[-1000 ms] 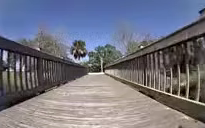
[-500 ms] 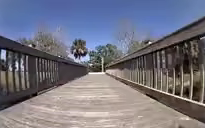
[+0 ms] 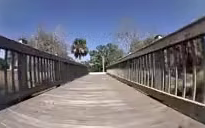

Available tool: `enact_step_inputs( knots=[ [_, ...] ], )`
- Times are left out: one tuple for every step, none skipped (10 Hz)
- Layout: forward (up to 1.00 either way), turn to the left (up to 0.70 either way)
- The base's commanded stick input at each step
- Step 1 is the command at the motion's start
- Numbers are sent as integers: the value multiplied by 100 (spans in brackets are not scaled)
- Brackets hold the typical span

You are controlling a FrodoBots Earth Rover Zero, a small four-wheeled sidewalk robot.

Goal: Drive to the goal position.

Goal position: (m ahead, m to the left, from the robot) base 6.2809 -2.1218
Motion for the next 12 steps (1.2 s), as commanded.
enact_step_inputs(
  knots=[
    [70,0],
    [70,0],
    [70,0],
    [70,0],
    [70,0],
    [70,0],
    [70,0],
    [70,0],
    [70,0],
    [70,0],
    [70,0],
    [70,0]
  ],
)
